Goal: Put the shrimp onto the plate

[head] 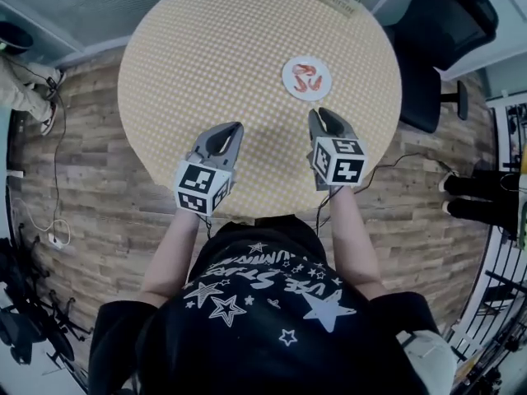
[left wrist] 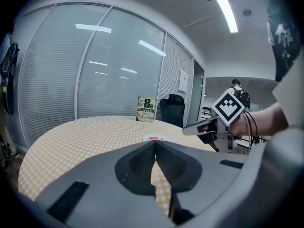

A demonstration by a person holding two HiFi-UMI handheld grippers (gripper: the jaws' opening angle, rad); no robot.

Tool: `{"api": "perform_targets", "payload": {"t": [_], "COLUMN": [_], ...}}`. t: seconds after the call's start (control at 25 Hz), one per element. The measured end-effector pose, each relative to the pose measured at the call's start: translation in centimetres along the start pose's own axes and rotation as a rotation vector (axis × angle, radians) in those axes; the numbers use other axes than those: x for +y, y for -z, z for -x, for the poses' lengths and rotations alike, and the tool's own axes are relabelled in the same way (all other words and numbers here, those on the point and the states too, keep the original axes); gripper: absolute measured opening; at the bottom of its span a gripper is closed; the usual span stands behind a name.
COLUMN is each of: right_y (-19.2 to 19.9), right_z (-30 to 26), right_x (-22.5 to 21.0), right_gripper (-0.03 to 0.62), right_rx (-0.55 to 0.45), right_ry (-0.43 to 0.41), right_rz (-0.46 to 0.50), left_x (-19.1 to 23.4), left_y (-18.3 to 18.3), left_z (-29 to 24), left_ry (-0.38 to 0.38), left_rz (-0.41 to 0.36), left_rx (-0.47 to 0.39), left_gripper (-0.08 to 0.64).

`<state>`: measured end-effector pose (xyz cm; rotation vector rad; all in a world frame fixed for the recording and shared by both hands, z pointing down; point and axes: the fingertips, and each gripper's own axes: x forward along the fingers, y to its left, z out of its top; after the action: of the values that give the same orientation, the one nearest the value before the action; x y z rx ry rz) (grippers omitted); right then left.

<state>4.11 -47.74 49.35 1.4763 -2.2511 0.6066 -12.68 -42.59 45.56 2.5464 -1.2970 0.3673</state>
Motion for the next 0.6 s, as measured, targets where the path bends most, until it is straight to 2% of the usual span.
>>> {"api": "perform_targets", "payload": {"t": [0.2,0.6], "right_y": [1.0,4.2], "right_z": [3.4,9.4], "right_x": [1.7,7.0], "right_gripper": [0.071,0.071], "right_rx": [-0.036,-0.065], "right_ry": [0.018,0.000], "right_rz": [-0.007,0.000], "left_x": [-1.8,-4.9], "left_y": [0.7,2.6], "left_z": [3.3,10.9], "left_ry": [0.016,0.028], "left_rz": [-0.011,-0.037], "left_rx": [-0.018,-0.059], "left_gripper": [0.008,0.008]}}
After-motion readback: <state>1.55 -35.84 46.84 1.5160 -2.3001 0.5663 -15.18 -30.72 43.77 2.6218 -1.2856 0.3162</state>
